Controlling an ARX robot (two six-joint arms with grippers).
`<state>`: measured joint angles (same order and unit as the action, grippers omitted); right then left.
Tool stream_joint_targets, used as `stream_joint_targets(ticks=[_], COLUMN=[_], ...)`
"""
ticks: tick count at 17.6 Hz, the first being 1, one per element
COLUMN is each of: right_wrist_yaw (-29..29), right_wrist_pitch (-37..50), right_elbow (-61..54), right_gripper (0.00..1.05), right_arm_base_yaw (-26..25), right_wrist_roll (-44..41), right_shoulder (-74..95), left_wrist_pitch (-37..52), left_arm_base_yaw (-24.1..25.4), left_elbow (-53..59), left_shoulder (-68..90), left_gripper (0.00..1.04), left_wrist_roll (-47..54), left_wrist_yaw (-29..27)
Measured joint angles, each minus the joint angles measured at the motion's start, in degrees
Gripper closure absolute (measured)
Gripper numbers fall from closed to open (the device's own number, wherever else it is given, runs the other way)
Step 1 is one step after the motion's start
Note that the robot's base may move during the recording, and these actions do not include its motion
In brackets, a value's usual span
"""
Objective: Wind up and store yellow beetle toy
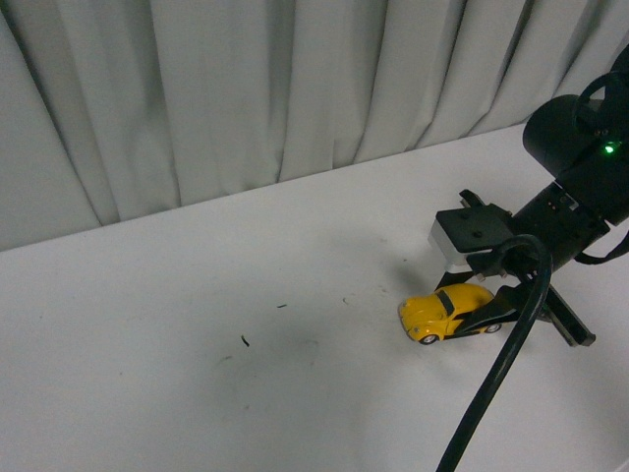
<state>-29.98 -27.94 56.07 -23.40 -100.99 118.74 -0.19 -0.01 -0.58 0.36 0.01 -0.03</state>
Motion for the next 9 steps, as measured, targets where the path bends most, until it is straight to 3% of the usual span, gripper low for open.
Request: stream_joint_targets(ticks=[9], right_wrist_yaw=[2.5], right_wrist_pitch=[-2.0], right_elbow=[0.0], right_gripper=[0.63], right_arm_base_yaw=[-3.6], right_wrist_roll=[-0.1], right_shoulder=[-1.1], left_wrist_pitch=[0.0], left_arm_base_yaw=[0.0], left_elbow=[0.0], left_shoulder=[0.0], left_gripper=[0.07], left_wrist_roll=[0.0], left_wrist_yaw=[0.0])
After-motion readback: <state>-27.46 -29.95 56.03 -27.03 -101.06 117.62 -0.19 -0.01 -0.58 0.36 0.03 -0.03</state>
